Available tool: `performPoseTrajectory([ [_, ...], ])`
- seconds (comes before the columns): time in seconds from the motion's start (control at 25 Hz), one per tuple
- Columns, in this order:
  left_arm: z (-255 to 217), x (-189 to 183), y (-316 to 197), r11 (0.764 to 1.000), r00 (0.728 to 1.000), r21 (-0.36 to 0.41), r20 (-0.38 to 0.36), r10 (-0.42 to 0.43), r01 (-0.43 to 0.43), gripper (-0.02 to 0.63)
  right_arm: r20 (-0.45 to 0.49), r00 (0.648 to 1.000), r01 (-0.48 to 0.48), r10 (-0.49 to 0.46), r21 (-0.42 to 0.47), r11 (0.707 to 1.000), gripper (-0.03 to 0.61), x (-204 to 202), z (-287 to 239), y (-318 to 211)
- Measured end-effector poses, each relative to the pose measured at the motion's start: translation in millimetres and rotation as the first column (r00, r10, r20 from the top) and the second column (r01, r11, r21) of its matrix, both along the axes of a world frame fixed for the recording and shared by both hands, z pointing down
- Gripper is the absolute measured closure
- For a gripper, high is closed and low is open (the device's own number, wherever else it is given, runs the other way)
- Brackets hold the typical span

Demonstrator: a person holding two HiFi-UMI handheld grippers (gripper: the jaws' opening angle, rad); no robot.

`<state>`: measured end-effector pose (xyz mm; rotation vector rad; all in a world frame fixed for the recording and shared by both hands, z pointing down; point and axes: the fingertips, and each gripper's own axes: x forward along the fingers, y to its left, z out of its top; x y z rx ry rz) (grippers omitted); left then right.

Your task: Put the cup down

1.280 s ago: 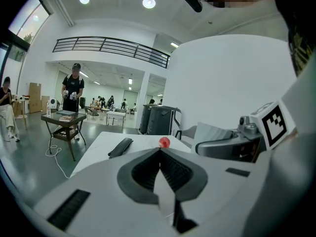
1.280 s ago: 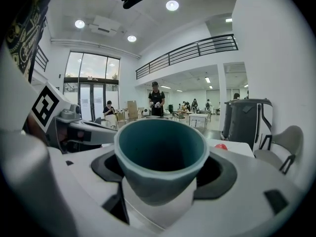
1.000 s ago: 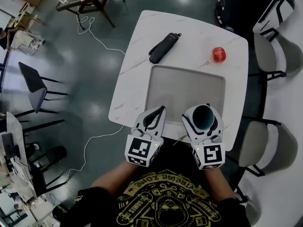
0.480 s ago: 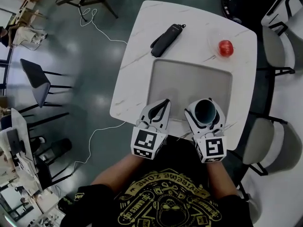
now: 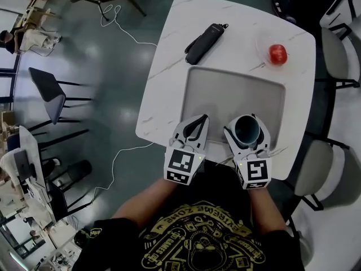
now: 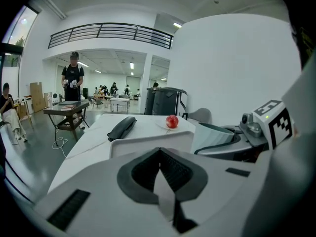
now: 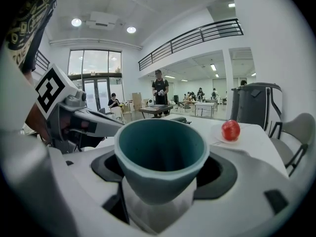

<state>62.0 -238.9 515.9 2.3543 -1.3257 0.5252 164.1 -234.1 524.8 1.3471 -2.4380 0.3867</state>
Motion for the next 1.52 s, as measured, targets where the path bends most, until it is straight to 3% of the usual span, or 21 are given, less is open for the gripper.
performPoseTrajectory([
  [0.4,9.5,-1.0,-3.4,1.000,1.000,-0.022,0.016,0.005,-0.005,0.604,-0.006,1.000,0.001,-0.002,-0.017,1.000,0.194,1.5,21.2,-4.7],
  [1.2,13.9,0.0,-1.2,0.999,1.000,-0.033,0.013,0.020,-0.019,0.604,-0.061,0.997,0.060,-0.056,0.075,0.995,0.193,-12.3,19.7,3.8],
  [1.52,10.5,-1.0,-0.7,0.999,1.000,-0.021,0.006,0.028,-0.028,0.604,-0.075,0.995,0.077,-0.072,0.066,0.995,0.193,-17.9,24.1,5.2],
])
